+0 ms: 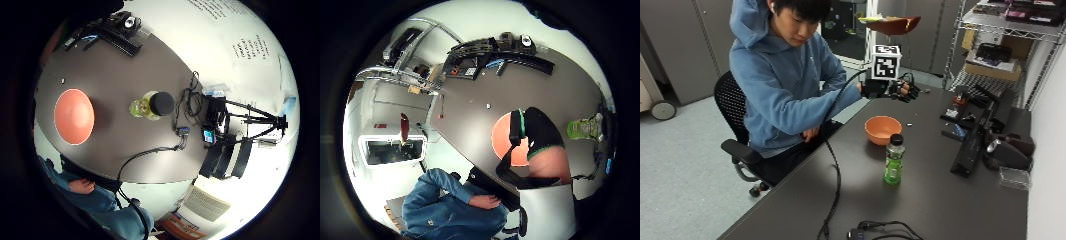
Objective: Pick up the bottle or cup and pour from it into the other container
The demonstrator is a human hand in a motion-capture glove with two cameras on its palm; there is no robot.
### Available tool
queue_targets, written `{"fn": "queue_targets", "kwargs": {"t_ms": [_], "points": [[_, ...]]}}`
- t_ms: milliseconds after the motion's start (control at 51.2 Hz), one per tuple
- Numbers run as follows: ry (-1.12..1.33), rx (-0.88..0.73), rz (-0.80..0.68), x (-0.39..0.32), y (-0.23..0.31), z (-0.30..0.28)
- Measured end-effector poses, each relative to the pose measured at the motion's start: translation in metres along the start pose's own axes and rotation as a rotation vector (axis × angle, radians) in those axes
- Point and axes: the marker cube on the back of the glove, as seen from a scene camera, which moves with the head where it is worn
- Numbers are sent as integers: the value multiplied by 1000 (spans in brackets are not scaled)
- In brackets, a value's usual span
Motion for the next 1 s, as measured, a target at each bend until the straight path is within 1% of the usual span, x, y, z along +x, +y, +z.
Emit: {"fn": "queue_targets", "kwargs": {"t_ms": [449,703,879,997], "points": [[1,12,62,25,6,-3],[20,65,129,73,41,0],[-25,125,167,107,73,-3],[-116,197,183,132,92,-9]]}}
